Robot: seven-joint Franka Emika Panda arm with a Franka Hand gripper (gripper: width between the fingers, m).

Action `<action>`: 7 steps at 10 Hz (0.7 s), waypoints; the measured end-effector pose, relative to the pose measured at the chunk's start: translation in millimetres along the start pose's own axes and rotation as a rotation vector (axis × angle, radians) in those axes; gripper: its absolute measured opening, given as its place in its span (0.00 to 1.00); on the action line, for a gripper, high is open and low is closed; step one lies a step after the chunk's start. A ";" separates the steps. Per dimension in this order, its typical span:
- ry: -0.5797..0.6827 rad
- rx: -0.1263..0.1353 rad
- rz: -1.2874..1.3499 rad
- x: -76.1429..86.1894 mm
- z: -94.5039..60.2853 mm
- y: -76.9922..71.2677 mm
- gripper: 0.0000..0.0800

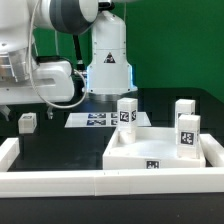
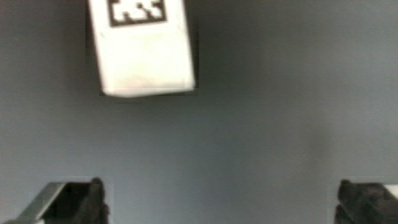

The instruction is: Assemble square table

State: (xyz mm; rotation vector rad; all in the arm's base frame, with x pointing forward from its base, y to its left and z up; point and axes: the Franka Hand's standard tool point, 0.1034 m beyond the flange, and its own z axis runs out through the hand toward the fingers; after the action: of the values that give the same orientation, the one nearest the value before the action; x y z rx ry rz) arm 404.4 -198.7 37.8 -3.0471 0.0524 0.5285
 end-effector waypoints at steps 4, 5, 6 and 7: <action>-0.275 0.012 -0.017 -14.1 -8.5 12.3 0.81; -0.357 0.033 -0.018 -18.8 -6.3 8.2 0.81; -0.396 0.036 -0.018 -16.2 -5.1 8.4 0.81; -0.468 0.041 -0.022 -20.6 -2.3 7.6 0.81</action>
Offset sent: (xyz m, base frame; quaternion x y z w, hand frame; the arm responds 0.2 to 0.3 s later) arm 0.0000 0.0000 0.0000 0.0000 -0.1296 0.0000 0.9916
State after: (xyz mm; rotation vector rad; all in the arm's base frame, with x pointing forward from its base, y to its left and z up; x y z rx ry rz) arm 385.4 -205.9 46.6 -2.7962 0.0114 1.2000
